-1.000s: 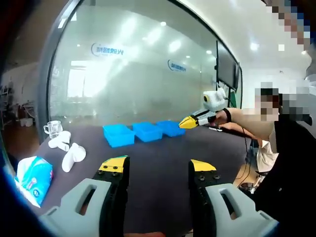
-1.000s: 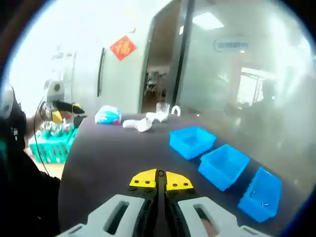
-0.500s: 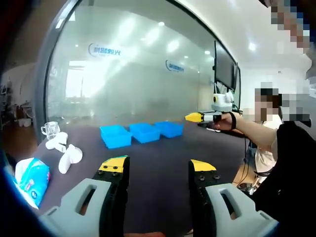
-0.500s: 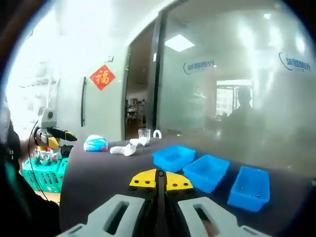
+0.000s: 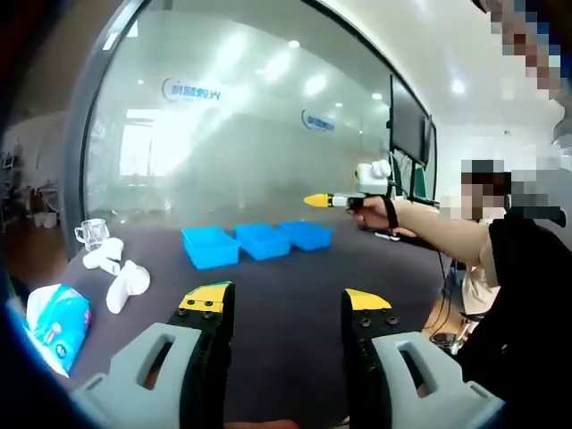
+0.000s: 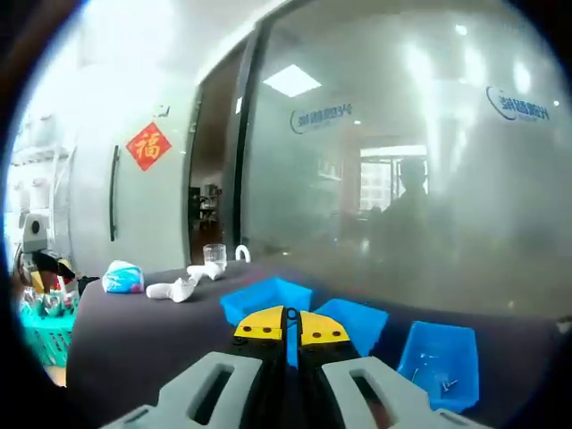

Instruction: Sort the screws, nuts, and washers into the corresponding bins

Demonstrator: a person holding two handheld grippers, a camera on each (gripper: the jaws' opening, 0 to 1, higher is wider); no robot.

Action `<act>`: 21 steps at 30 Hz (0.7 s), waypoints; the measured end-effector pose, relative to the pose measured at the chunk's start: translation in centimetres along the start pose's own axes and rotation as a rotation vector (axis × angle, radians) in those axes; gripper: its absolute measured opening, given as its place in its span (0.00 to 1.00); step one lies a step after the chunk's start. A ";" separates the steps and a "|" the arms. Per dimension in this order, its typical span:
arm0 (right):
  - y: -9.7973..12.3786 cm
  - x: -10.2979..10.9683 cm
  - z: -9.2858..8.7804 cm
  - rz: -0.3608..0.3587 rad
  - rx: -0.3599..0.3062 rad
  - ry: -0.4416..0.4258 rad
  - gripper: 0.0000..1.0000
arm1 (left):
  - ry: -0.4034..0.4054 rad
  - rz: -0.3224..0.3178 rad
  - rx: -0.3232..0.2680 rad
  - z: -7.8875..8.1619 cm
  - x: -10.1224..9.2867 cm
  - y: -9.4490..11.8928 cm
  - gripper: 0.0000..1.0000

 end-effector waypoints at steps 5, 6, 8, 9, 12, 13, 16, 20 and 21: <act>-3.9 -2.1 0.0 -0.061 0.013 -0.033 0.01 | 0.001 0.012 0.000 0.0 0.3 0.4 0.47; -4.5 -2.4 -0.2 -0.081 0.025 -0.044 0.01 | 0.002 0.013 0.000 0.0 0.4 0.4 0.47; -5.9 -2.9 -0.5 -0.106 0.043 -0.040 0.01 | 0.004 0.015 -0.001 0.0 0.4 0.5 0.47; -6.5 -3.0 -0.7 -0.111 0.053 -0.035 0.01 | 0.004 0.016 -0.001 0.0 0.5 0.5 0.47; -8.0 -3.2 -1.4 -0.124 0.095 0.001 0.01 | 0.007 0.019 0.000 -0.1 0.6 0.6 0.47; -8.5 -3.2 -1.4 -0.126 0.094 -0.002 0.01 | 0.008 0.019 0.000 -0.1 0.6 0.6 0.47; -9.2 -3.3 -1.8 -0.137 0.113 0.009 0.01 | 0.008 0.019 0.002 -0.2 0.5 0.6 0.47; -9.8 -3.2 -2.1 -0.141 0.123 0.043 0.01 | 0.009 0.020 0.002 -0.2 0.6 0.7 0.47; -9.9 -3.2 -2.1 -0.142 0.124 0.043 0.01 | 0.010 0.021 0.002 -0.1 0.6 0.7 0.47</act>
Point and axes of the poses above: the point that each gripper's makers call its tool centre point, and the gripper's own axes: y roughly backward along the fingers, x roughly to its left, z roughly out of its top, the point moved 3 cm from there along y, roughly backward along the fingers, and after that the axes turned 2 degrees about y, right-handed, at the moved point
